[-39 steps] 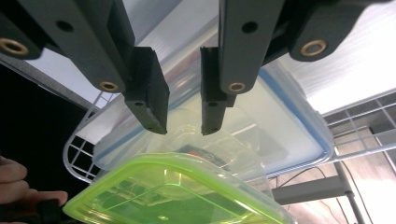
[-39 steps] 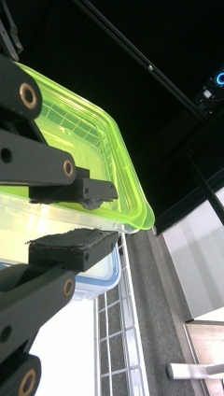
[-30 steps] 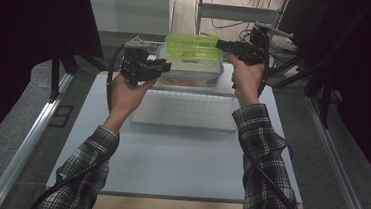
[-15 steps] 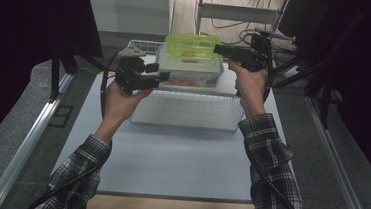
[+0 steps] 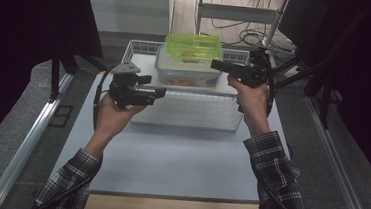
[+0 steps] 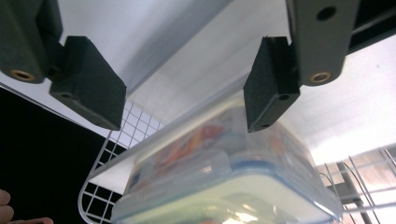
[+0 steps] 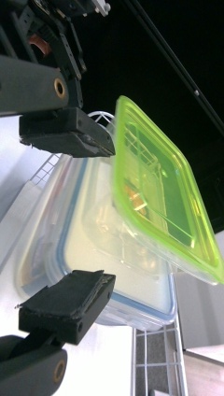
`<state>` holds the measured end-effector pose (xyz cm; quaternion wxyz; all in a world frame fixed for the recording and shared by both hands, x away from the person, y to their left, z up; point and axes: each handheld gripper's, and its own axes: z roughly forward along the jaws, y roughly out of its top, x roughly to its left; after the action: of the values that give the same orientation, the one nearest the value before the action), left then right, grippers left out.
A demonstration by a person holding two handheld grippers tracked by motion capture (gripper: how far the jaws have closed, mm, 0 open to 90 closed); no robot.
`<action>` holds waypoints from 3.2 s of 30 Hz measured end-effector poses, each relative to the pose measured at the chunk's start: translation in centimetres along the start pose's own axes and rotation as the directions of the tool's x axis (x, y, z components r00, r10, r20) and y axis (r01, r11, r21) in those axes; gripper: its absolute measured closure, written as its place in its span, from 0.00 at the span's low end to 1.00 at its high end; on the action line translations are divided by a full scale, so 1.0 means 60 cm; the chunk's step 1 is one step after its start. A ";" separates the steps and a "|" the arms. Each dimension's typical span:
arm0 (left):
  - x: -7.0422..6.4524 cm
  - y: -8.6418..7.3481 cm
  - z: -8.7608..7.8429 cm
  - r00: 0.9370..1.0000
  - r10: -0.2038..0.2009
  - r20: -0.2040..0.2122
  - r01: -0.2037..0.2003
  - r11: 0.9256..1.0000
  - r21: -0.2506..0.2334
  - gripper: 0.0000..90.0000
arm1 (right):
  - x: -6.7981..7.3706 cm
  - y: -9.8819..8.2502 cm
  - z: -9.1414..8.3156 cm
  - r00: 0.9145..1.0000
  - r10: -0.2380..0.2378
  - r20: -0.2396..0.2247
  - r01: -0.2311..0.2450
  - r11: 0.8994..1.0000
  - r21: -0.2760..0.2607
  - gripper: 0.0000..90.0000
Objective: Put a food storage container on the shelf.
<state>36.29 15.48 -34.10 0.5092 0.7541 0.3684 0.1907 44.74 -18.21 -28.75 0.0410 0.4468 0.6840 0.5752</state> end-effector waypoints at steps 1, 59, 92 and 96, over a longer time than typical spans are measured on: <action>-0.001 -0.003 -0.001 1.000 0.000 0.004 0.000 1.000 0.003 0.31 | 0.000 -0.003 -0.001 1.000 -0.009 0.003 0.009 1.000 0.003 0.35; -0.071 -0.185 -0.009 0.993 0.052 0.107 -0.062 0.994 0.089 0.06 | 0.019 -0.219 -0.044 0.937 -0.349 0.012 0.344 0.928 0.142 0.08; -0.094 -0.256 -0.019 0.992 0.080 0.099 -0.092 0.987 0.131 0.03 | 0.011 -0.320 -0.075 0.898 -0.433 0.081 0.413 0.892 0.185 0.00; -0.093 -0.261 -0.031 0.994 0.068 0.089 -0.079 0.989 0.121 0.03 | 0.013 -0.326 -0.081 0.895 -0.438 0.079 0.419 0.889 0.187 0.00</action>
<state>25.75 15.75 -47.08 0.4689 0.8048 0.3297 0.1538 30.46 -20.17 -42.89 0.1704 0.3198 0.8074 0.4656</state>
